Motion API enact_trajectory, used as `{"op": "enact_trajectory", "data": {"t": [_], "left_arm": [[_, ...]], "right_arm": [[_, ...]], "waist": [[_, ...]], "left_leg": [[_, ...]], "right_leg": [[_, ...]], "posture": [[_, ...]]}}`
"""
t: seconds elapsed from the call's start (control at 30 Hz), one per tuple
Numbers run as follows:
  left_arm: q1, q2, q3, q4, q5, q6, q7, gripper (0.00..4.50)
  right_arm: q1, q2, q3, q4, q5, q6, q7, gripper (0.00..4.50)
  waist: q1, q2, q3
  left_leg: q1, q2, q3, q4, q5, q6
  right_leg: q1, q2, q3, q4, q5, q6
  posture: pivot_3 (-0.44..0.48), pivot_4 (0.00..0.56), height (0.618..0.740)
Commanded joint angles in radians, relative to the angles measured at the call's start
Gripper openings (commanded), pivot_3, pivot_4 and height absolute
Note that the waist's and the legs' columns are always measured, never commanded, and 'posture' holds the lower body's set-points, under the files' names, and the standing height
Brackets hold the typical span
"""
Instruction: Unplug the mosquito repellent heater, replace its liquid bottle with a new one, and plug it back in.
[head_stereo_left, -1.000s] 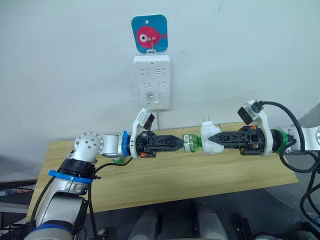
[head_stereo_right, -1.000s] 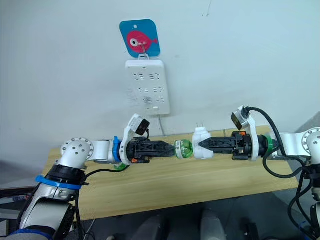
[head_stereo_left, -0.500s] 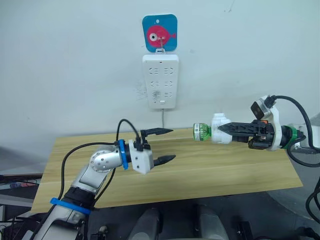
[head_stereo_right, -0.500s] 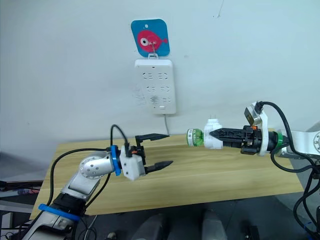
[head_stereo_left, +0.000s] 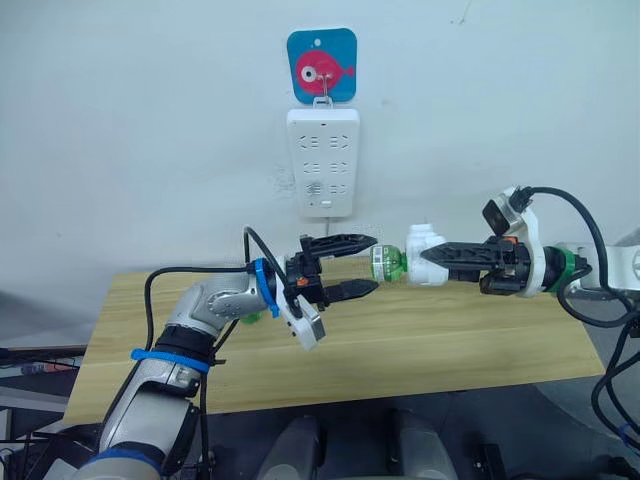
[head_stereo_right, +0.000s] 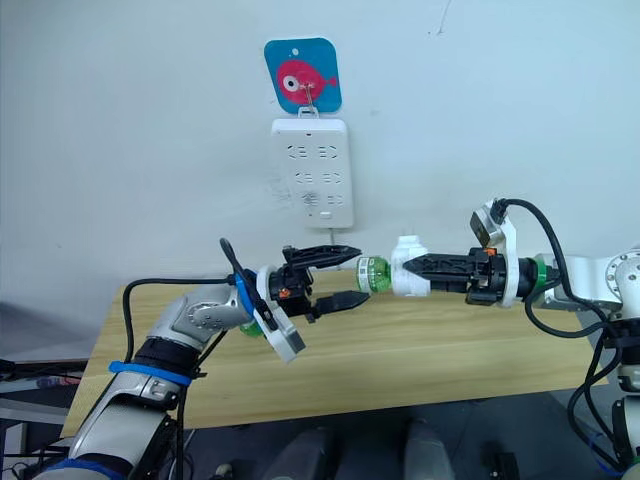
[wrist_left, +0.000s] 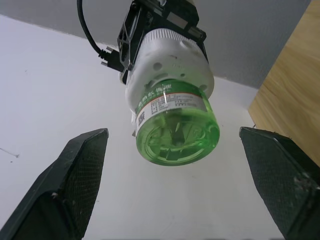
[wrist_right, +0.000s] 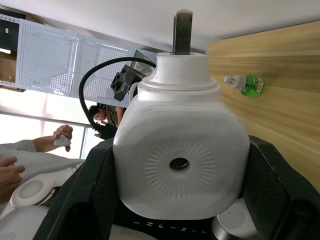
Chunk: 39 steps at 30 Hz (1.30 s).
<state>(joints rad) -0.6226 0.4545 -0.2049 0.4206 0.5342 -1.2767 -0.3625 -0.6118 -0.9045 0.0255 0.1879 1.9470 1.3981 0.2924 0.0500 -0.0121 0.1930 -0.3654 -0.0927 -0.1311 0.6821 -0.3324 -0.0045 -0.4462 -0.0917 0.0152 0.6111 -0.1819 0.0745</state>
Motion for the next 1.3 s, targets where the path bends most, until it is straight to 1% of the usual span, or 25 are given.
{"op": "enact_trajectory", "data": {"t": [0.03, 0.23, 0.33, 0.5, 0.63, 0.67, 0.73, 0.77, 0.8, 0.83, 0.87, 0.9, 0.97, 1.03, 1.1, 1.13, 1.17, 1.23, 1.3], "left_arm": [[-0.034, -0.010, -0.015, 0.012, 0.026, -0.025, 0.052, 4.47], [-0.063, -0.013, -0.041, 0.028, 0.047, -0.040, 0.101, 4.47], [-0.065, -0.008, -0.057, 0.027, 0.045, -0.048, 0.112, 3.92], [-0.068, 0.003, -0.075, 0.039, 0.043, -0.055, 0.122, 2.31], [-0.078, 0.005, -0.099, 0.050, 0.007, -0.041, 0.112, 2.26], [-0.082, 0.007, -0.118, 0.056, -0.028, -0.032, 0.098, 2.26], [-0.081, 0.022, -0.199, 0.044, -0.193, 0.023, 0.023, 2.26], [-0.065, 0.041, -0.270, -0.007, -0.370, 0.114, -0.083, 2.26], [-0.054, 0.057, -0.319, -0.049, -0.498, 0.182, -0.164, 2.26], [-0.047, 0.069, -0.347, -0.080, -0.584, 0.230, -0.223, 2.26], [-0.026, 0.090, -0.361, -0.172, -0.745, 0.387, -0.321, 2.26], [-0.012, 0.106, -0.359, -0.242, -0.857, 0.517, -0.385, 2.26], [0.016, 0.151, -0.337, -0.404, -1.141, 0.911, -0.470, 2.26], [0.024, 0.184, -0.304, -0.498, -1.305, 1.176, -0.513, 2.26], [0.019, 0.231, -0.257, -0.545, -1.526, 1.481, -0.530, 2.26], [0.014, 0.258, -0.233, -0.548, -1.673, 1.659, -0.534, 2.26], [0.009, 0.271, -0.211, -0.546, -1.768, 1.784, -0.533, 2.26], [-0.001, 0.271, -0.170, -0.505, -1.946, 2.006, -0.501, 2.26], [-0.008, 0.251, -0.130, -0.461, -2.070, 2.157, -0.443, 2.26]], "right_arm": [[-0.003, 0.004, -0.014, -0.046, 0.025, -0.003, 0.003, 2.97], [-0.001, 0.019, -0.017, -0.055, 0.025, -0.009, -0.007, 2.97], [0.005, 0.017, -0.023, -0.065, 0.025, -0.007, -0.005, 2.97], [0.009, 0.009, -0.025, -0.062, 0.025, -0.003, -0.001, 2.97], [0.011, 0.007, -0.024, -0.072, 0.025, 0.003, 0.007, 2.97], [0.011, 0.006, -0.023, -0.073, 0.025, 0.003, 0.008, 2.97], [0.009, 0.004, -0.021, -0.074, 0.025, 0.005, 0.009, 2.97], [0.010, 0.000, -0.020, -0.077, 0.025, 0.006, 0.011, 2.97], [0.010, -0.003, -0.019, -0.079, 0.025, 0.007, 0.013, 2.97], [0.011, -0.005, -0.018, -0.080, 0.025, 0.008, 0.014, 2.97], [0.015, -0.012, -0.019, -0.088, 0.025, 0.012, 0.021, 2.97], [0.020, -0.018, -0.019, -0.097, 0.025, 0.016, 0.027, 2.97], [0.036, -0.030, -0.022, -0.128, 0.018, 0.020, 0.036, 2.97], [0.046, -0.039, -0.020, -0.141, 0.023, 0.014, 0.041, 2.97], [0.055, -0.052, -0.019, -0.158, 0.025, 0.014, 0.056, 2.97], [0.059, -0.057, -0.017, -0.167, 0.025, 0.013, 0.061, 2.97], [0.060, -0.060, -0.015, -0.172, 0.025, 0.012, 0.065, 2.97], [0.062, -0.060, -0.008, -0.180, 0.018, 0.003, 0.062, 2.97], [0.061, -0.059, -0.003, -0.183, 0.014, -0.005, 0.060, 2.97]], "waist": [[0.000, 0.000, 0.000], [-0.001, 0.000, 0.000], [-0.001, 0.000, 0.000], [-0.002, 0.000, 0.000], [-0.003, 0.000, 0.000], [-0.003, 0.000, 0.000], [-0.004, 0.000, 0.000], [-0.006, 0.000, 0.000], [-0.009, 0.000, 0.000], [-0.012, 0.000, 0.000], [-0.015, 0.000, 0.000], [-0.020, 0.000, 0.000], [-0.028, 0.000, 0.000], [-0.031, 0.000, 0.000], [-0.039, 0.000, 0.000], [-0.042, 0.000, 0.000], [-0.047, 0.000, 0.000], [-0.053, 0.000, 0.000], [-0.056, 0.000, 0.000]], "left_leg": [[0.000, 0.000, 0.000, 0.000, 0.000, 0.000], [0.000, 0.000, 0.000, 0.000, 0.000, 0.000], [0.000, 0.000, 0.000, 0.000, 0.000, 0.000], [0.000, 0.000, 0.000, 0.000, 0.000, 0.000], [0.000, 0.000, 0.000, 0.000, 0.000, 0.000], [0.000, 0.000, 0.000, 0.000, 0.000, 0.000], [0.000, 0.000, 0.000, 0.000, 0.000, 0.000], [0.000, 0.000, -0.001, 0.000, 0.000, 0.000], [0.000, 0.000, -0.001, 0.000, 0.000, 0.000], [0.000, 0.000, -0.001, 0.000, 0.000, 0.000], [-0.001, 0.000, -0.002, 0.000, 0.000, 0.000], [-0.001, 0.000, -0.002, 0.000, 0.000, 0.000], [-0.001, 0.000, -0.003, 0.000, 0.000, 0.000], [-0.002, 0.001, -0.004, 0.000, 0.000, 0.000], [-0.001, 0.001, -0.004, 0.000, 0.000, 0.000], [-0.001, 0.001, -0.004, 0.000, 0.000, 0.000], [-0.001, 0.001, -0.004, 0.000, 0.000, 0.000], [-0.001, 0.001, -0.004, 0.000, 0.000, 0.000], [0.000, 0.000, -0.004, 0.000, 0.000, 0.000]], "right_leg": [[0.000, 0.000, 0.000, 0.000, 0.000, 0.000], [0.000, 0.000, 0.000, 0.000, 0.000, 0.000], [0.000, 0.000, 0.000, 0.000, 0.000, 0.000], [0.000, 0.000, 0.000, 0.000, 0.000, 0.000], [0.000, 0.000, 0.000, 0.000, 0.000, 0.000], [0.000, 0.000, 0.000, 0.000, 0.000, 0.000], [0.000, 0.000, 0.000, 0.000, 0.000, 0.000], [0.000, 0.000, 0.000, 0.000, 0.000, 0.000], [0.000, 0.000, 0.000, 0.000, 0.000, 0.000], [0.000, -0.001, 0.000, 0.000, 0.000, 0.000], [0.000, -0.001, 0.000, 0.000, 0.000, 0.000], [0.000, -0.001, 0.000, 0.000, 0.000, 0.000], [0.000, -0.001, 0.000, 0.000, 0.000, 0.000], [-0.001, -0.001, 0.000, 0.000, 0.000, 0.000], [-0.001, 0.000, -0.001, 0.000, 0.000, 0.000], [-0.001, 0.001, -0.001, 0.000, 0.000, 0.000], [-0.001, 0.001, -0.001, 0.001, 0.000, 0.000], [-0.001, 0.002, -0.001, 0.001, 0.000, 0.000], [-0.001, 0.006, -0.001, 0.001, -0.001, 0.001]], "posture": [[0.034, 0.207, 0.740], [0.026, 0.207, 0.740], [0.026, 0.207, 0.740], [0.021, 0.207, 0.740], [0.023, 0.206, 0.740], [0.023, 0.207, 0.740], [0.023, 0.207, 0.740], [0.025, 0.208, 0.740], [0.025, 0.208, 0.740], [0.025, 0.208, 0.740], [0.025, 0.208, 0.740], [0.025, 0.208, 0.740], [0.020, 0.207, 0.740], [0.022, 0.205, 0.740], [0.022, 0.205, 0.740], [0.024, 0.198, 0.740], [0.023, 0.198, 0.740], [0.023, 0.199, 0.740], [0.025, 0.196, 0.740]]}}
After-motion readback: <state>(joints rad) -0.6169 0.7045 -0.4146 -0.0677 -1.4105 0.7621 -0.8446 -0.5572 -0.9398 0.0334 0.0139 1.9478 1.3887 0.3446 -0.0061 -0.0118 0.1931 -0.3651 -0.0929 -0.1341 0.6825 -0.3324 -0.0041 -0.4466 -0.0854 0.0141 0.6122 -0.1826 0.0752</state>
